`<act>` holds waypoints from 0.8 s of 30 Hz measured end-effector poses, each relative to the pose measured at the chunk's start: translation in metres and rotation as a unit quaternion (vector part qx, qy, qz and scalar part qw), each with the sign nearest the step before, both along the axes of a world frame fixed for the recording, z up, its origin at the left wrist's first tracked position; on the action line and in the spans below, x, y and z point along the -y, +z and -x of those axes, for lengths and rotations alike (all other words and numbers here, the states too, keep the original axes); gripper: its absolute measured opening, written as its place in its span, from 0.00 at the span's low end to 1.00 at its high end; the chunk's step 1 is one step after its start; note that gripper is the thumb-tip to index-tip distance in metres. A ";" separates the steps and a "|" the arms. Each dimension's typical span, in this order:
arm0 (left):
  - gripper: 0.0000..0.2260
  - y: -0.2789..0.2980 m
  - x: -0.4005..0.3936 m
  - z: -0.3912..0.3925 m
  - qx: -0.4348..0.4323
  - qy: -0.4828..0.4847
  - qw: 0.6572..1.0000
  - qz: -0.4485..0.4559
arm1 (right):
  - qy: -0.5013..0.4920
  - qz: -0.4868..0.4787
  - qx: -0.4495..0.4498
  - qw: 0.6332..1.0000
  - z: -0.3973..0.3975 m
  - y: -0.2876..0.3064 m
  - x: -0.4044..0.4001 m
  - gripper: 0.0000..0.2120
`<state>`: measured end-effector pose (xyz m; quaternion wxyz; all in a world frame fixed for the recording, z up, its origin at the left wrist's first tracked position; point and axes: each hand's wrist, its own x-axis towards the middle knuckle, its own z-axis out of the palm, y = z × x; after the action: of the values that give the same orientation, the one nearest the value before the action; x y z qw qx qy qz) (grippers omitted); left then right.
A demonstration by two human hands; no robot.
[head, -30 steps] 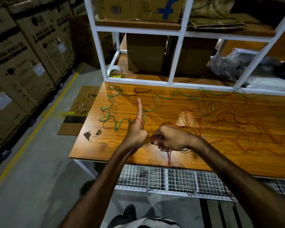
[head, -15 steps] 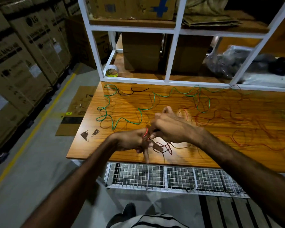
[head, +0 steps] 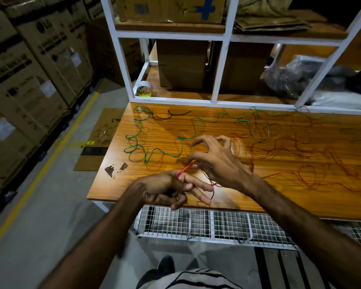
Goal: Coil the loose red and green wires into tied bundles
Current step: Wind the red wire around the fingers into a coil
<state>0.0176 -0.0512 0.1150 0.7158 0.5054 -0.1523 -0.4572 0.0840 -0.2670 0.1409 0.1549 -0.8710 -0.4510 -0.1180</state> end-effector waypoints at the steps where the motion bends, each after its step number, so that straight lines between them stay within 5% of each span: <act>1: 0.19 -0.001 -0.001 0.000 -0.010 0.007 1.000 0.016 | -0.010 -0.022 0.008 1.000 0.003 -0.003 -0.003 0.09; 6: 0.21 -0.007 -0.002 -0.005 -0.094 0.037 0.985 0.141 | -0.044 -0.082 0.054 0.994 0.008 -0.017 -0.008 0.12; 10: 0.23 -0.004 -0.002 -0.008 -0.150 0.062 0.962 0.218 | -0.068 -0.172 0.003 0.983 0.000 -0.028 -0.008 0.17; 17: 0.29 0.001 0.000 -0.008 -0.136 0.057 0.974 0.173 | -0.036 -0.172 0.005 0.984 -0.016 -0.026 -0.011 0.02; 24: 0.29 0.005 0.013 -0.004 -0.167 0.045 0.968 0.181 | 0.032 -0.153 0.046 0.987 -0.015 -0.019 -0.026 0.10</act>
<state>0.0217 -0.0643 0.1199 0.8304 0.2901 -0.0887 -0.4673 0.0990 -0.2414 0.1215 0.2692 -0.8160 -0.4615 -0.2207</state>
